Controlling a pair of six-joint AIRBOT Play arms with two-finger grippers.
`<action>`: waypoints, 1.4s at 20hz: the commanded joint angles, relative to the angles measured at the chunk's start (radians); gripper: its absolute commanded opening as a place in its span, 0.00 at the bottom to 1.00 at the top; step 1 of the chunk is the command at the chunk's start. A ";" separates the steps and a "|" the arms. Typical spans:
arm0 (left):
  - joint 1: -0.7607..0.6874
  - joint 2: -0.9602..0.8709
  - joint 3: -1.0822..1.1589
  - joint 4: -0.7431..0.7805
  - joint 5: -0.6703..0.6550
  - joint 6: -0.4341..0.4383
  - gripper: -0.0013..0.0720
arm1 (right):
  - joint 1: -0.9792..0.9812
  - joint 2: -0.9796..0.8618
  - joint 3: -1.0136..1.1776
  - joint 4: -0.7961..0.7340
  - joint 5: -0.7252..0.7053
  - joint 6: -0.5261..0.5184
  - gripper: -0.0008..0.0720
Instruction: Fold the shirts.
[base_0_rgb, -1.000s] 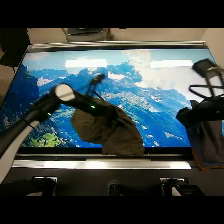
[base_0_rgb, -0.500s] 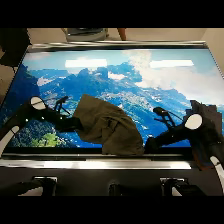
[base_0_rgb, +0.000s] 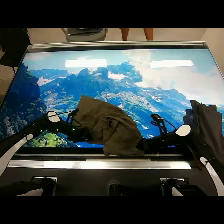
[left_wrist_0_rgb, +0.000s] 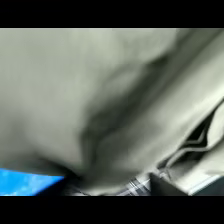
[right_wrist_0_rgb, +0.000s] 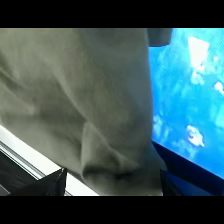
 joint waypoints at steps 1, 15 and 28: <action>-0.018 -0.010 -0.006 0.001 0.091 -0.034 0.44 | 0.001 -0.079 -0.008 0.072 -0.028 -0.046 0.98; -0.016 0.253 0.388 0.217 0.082 0.001 0.05 | -0.003 0.050 0.359 -0.183 0.070 -0.135 0.07; -0.024 0.489 1.183 0.439 -0.249 -0.105 0.05 | -0.003 0.537 1.052 -0.503 0.185 -0.018 0.08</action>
